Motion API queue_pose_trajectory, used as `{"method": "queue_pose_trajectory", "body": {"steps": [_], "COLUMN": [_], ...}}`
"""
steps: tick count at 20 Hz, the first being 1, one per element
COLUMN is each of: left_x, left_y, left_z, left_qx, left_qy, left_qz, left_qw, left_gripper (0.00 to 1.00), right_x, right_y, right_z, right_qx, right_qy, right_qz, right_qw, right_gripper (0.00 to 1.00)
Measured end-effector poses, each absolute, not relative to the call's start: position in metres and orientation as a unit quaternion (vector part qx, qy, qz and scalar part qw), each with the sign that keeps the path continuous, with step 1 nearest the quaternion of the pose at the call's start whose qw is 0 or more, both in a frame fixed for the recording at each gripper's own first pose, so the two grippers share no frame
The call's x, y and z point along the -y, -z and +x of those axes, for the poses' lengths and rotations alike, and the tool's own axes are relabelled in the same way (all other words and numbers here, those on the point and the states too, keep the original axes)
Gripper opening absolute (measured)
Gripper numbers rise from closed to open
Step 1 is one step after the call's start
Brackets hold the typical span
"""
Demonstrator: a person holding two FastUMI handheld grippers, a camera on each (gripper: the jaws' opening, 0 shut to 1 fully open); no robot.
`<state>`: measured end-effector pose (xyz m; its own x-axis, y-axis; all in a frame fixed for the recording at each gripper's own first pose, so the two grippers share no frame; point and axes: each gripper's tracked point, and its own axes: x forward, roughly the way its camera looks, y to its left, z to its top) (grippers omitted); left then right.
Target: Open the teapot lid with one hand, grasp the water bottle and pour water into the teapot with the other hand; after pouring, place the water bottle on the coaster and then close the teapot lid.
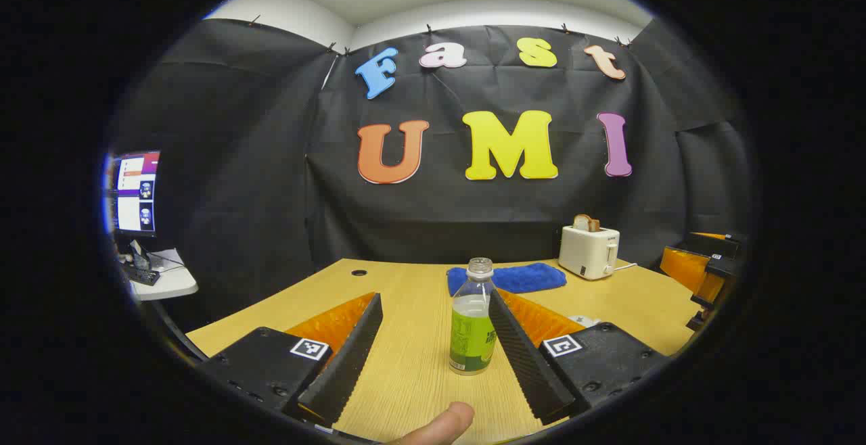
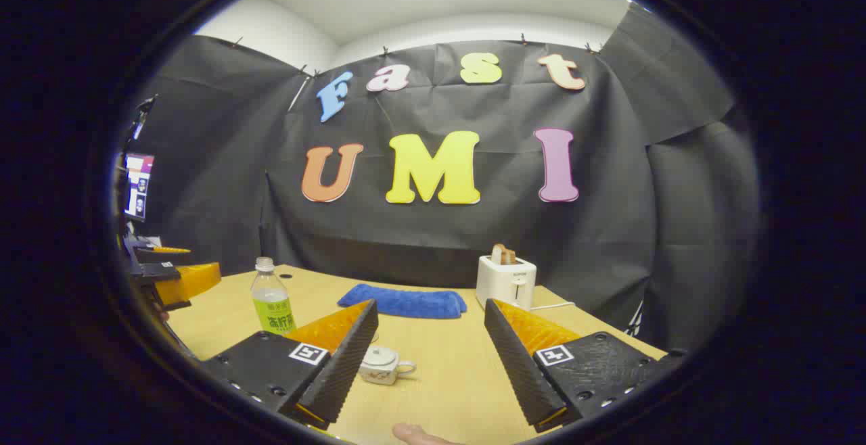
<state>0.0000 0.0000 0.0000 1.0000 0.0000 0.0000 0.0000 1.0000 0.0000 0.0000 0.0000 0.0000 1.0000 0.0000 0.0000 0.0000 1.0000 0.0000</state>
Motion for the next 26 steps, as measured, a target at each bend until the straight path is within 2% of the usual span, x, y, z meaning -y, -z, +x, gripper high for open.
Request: {"method": "queue_pose_trajectory", "body": {"steps": [6, 12, 15, 18, 22, 24, 26], "left_x": [0.007, 0.014, 0.018, 0.022, 0.028, 0.029, 0.03], "left_y": [0.001, 0.011, 0.016, 0.025, 0.036, 0.043, 0.05], "left_z": [0.0, 0.005, 0.006, 0.01, 0.016, 0.021, 0.026], "left_qx": [0.021, 0.016, 0.018, 0.015, 0.008, 0.003, -0.001], "left_qy": [0.014, 0.013, 0.017, 0.021, 0.028, 0.03, 0.032], "left_qz": [-0.005, 0.017, 0.016, 0.02, 0.031, 0.035, 0.036], "left_qw": [1.0, 1.0, 1.0, 0.999, 0.999, 0.999, 0.999], "left_gripper": [0.99, 0.99, 0.99, 0.99, 0.99, 0.99, 0.99], "right_x": [0.01, -0.01, -0.024, -0.053, -0.073, -0.083, -0.091], "right_y": [0.028, 0.04, 0.056, 0.082, 0.11, 0.123, 0.134], "right_z": [0.012, 0.021, 0.043, 0.073, 0.098, 0.104, 0.108], "right_qx": [-0.018, -0.026, -0.041, -0.074, -0.107, -0.121, -0.132], "right_qy": [0.0, -0.03, -0.036, -0.058, -0.072, -0.086, -0.111], "right_qz": [0.001, -0.008, 0.007, 0.017, 0.021, 0.011, 0.008], "right_qw": [1.0, 0.999, 0.998, 0.995, 0.991, 0.989, 0.985], "right_gripper": [0.95, 0.95, 0.97, 0.94, 0.73, 0.51, 0.18]}}
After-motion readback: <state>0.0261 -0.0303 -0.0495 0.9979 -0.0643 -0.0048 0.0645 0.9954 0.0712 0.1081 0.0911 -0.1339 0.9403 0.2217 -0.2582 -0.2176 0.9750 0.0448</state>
